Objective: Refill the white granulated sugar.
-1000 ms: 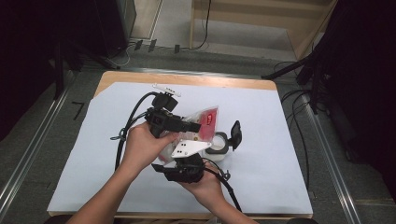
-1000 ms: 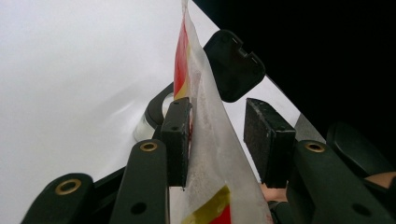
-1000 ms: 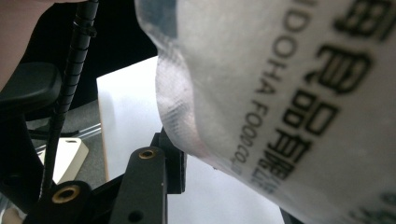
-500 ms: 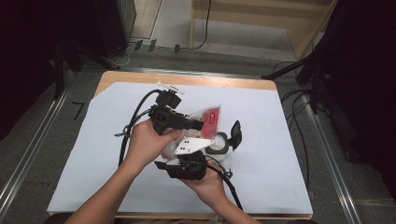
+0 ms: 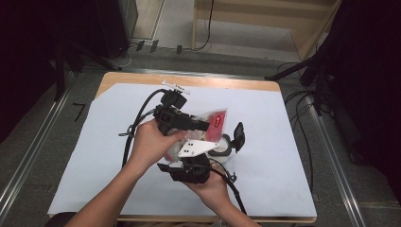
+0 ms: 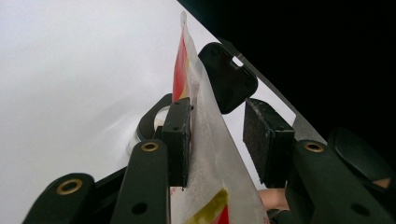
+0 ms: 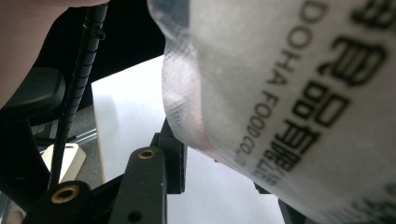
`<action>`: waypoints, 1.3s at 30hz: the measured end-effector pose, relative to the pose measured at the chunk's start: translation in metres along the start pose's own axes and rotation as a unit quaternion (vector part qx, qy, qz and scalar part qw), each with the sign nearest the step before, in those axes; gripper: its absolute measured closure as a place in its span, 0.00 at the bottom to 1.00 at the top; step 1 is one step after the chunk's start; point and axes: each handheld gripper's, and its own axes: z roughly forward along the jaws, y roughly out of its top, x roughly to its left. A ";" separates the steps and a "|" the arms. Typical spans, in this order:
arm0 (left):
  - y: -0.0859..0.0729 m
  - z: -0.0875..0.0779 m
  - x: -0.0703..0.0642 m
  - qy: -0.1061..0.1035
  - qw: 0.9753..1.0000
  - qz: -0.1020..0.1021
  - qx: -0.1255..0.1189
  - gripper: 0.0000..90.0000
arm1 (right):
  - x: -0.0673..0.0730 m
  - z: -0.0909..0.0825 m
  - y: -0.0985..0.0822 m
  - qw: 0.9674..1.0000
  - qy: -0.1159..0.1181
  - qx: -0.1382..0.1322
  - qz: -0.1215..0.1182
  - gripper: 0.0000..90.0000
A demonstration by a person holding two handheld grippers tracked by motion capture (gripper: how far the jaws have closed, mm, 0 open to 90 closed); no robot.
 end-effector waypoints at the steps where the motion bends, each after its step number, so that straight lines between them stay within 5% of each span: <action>1: 0.000 0.000 0.000 0.000 1.000 -0.001 -0.001 0.70 | 0.000 0.000 0.000 1.000 0.000 0.000 0.000 0.70; 39: -0.004 -0.003 -0.004 0.013 1.000 0.006 -0.002 0.71 | 0.004 0.004 -0.002 1.000 -0.002 0.003 -0.008 0.72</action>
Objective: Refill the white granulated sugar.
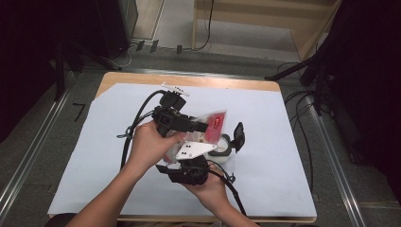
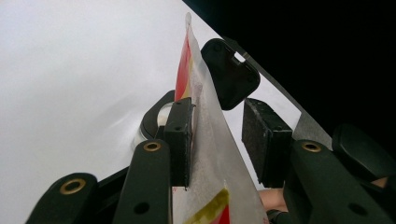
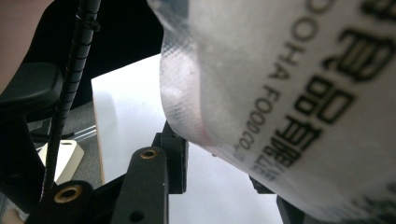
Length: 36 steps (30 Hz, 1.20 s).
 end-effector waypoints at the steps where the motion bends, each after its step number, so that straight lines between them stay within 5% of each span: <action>1: 0.000 0.000 0.000 0.000 1.000 0.000 0.000 0.71 | 0.000 0.000 0.000 1.000 -0.001 0.000 -0.001 0.72; 16: 0.000 0.001 -0.004 -0.006 1.000 0.006 0.000 0.72 | 0.004 0.000 -0.002 1.000 -0.013 -0.010 -0.004 0.71; 36: -0.001 0.004 -0.003 -0.006 0.999 0.010 0.032 0.72 | 0.009 0.005 -0.009 1.000 -0.015 -0.010 -0.007 0.69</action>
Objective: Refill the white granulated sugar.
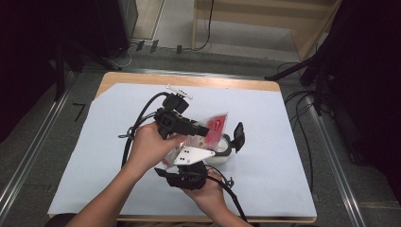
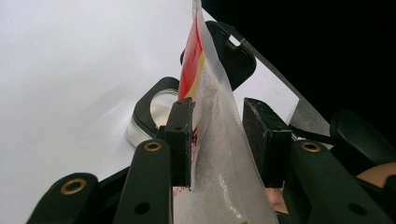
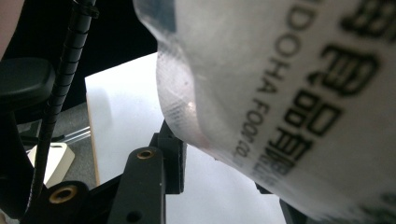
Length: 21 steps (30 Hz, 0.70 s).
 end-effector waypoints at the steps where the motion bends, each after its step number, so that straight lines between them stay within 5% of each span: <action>1: 0.000 0.000 0.000 0.000 1.000 0.000 0.001 0.72 | 0.000 0.000 0.000 1.000 0.000 0.000 0.000 0.69; 21: -0.006 0.002 0.005 0.003 0.998 -0.015 0.065 0.70 | 0.006 0.009 -0.015 1.000 0.007 0.017 -0.012 0.67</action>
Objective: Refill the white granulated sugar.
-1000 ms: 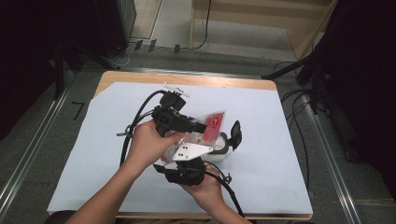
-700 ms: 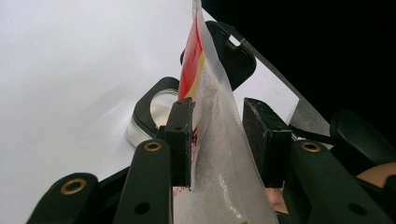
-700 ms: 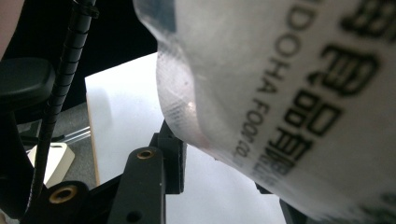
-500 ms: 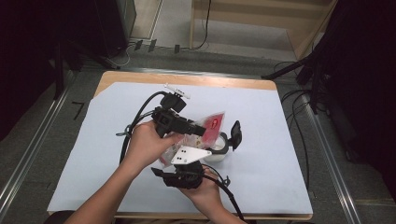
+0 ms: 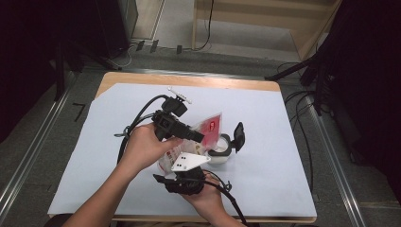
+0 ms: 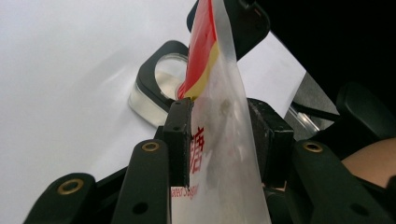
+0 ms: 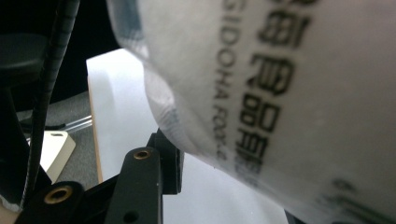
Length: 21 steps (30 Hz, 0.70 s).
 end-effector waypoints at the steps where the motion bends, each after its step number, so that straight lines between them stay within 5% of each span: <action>1: 0.000 0.001 0.000 -0.001 1.000 -0.001 0.001 0.70 | 0.000 0.000 -0.001 1.000 -0.002 0.001 -0.001 0.67; 10: 0.000 0.002 0.001 -0.002 1.000 -0.003 0.009 0.70 | 0.001 0.002 -0.004 1.000 0.001 0.007 -0.005 0.68; 21: 0.001 -0.005 -0.005 0.005 0.999 0.011 -0.039 0.69 | -0.003 -0.008 0.012 0.999 0.001 -0.019 0.026 0.69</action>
